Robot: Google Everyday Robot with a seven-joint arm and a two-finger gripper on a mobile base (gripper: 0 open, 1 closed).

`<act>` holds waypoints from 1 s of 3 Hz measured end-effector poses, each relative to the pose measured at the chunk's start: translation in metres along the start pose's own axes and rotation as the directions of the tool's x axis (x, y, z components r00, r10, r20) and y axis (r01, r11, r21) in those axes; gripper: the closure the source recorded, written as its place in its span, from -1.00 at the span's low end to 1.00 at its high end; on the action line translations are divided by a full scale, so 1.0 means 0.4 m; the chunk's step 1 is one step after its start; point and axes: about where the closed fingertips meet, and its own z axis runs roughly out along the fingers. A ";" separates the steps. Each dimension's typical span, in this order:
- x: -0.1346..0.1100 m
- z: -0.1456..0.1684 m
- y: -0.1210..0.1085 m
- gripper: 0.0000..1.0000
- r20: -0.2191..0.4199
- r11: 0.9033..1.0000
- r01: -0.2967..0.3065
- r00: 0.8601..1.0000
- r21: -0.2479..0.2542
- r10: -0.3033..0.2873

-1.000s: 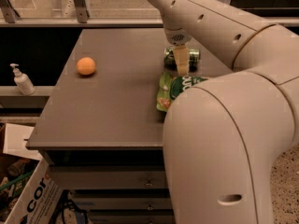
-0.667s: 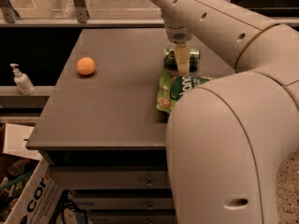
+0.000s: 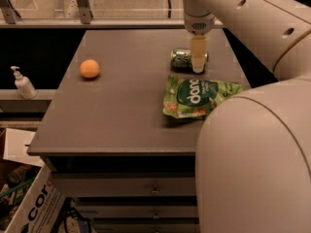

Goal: Knock green can over

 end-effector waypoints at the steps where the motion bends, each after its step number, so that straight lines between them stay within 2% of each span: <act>1: 0.003 0.004 -0.001 -1.00 0.002 1.000 0.002 1.000 -0.002 -0.002; 2: 0.039 0.018 0.008 -1.00 0.050 0.999 -0.028 0.998 -0.042 0.030; 3: 0.121 0.043 0.036 -1.00 0.156 0.988 -0.085 0.982 -0.125 0.104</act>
Offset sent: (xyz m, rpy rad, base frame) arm -0.0132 -0.0620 -0.0065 0.2561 0.1055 -0.0606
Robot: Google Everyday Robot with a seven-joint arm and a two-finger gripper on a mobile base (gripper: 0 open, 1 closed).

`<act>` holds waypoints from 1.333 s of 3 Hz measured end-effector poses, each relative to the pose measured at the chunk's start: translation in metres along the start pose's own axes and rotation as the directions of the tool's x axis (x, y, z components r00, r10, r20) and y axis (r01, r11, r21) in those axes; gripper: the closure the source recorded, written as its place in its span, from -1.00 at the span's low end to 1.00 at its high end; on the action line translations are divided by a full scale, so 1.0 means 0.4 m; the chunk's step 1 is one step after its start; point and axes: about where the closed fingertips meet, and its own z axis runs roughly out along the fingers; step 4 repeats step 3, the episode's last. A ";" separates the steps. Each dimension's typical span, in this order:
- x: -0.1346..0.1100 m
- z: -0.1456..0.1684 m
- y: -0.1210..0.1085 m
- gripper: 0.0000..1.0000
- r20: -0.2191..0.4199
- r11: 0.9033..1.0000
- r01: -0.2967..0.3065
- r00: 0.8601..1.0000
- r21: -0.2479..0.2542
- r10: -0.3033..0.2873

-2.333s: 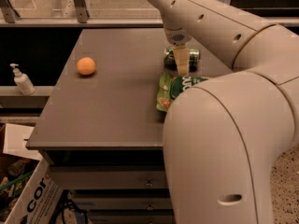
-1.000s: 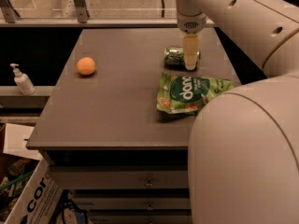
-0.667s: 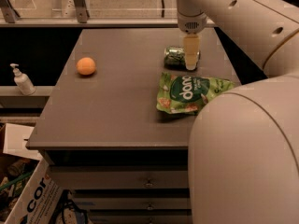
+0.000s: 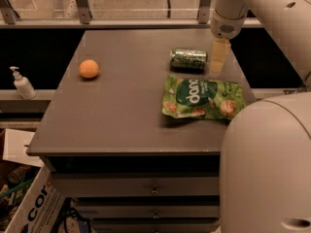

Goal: Knock green can over

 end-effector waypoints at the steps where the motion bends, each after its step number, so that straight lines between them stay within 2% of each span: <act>1: 0.081 0.013 0.020 -1.00 0.130 0.995 -0.066 0.989 -0.072 0.075; 2: 0.081 0.009 0.019 -1.00 0.172 0.994 -0.079 0.981 -0.080 0.092; 4: 0.080 0.011 0.018 -1.00 0.171 0.994 -0.079 0.981 -0.079 0.091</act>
Offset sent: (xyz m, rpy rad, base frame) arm -0.0125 -0.0270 -0.0083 0.1438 0.0293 -0.0277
